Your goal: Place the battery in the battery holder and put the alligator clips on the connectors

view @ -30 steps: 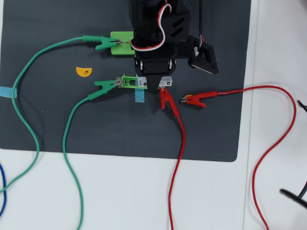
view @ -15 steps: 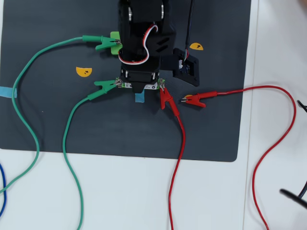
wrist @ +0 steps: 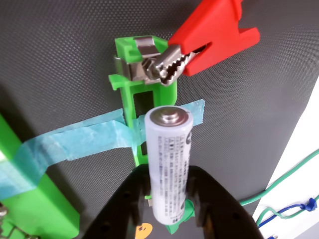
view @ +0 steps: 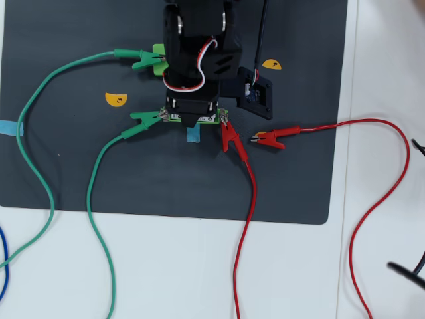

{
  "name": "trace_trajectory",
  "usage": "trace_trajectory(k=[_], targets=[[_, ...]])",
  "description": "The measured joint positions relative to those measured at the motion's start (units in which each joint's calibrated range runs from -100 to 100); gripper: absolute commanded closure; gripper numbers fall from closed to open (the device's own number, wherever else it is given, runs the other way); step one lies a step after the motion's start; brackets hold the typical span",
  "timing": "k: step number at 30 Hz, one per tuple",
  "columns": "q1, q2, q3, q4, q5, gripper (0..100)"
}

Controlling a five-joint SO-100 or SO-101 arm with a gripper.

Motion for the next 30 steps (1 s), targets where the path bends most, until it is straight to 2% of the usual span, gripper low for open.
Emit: trace_trajectory(k=[30], targets=[[-1.9,2.77,0.44,-0.34,0.67,99]])
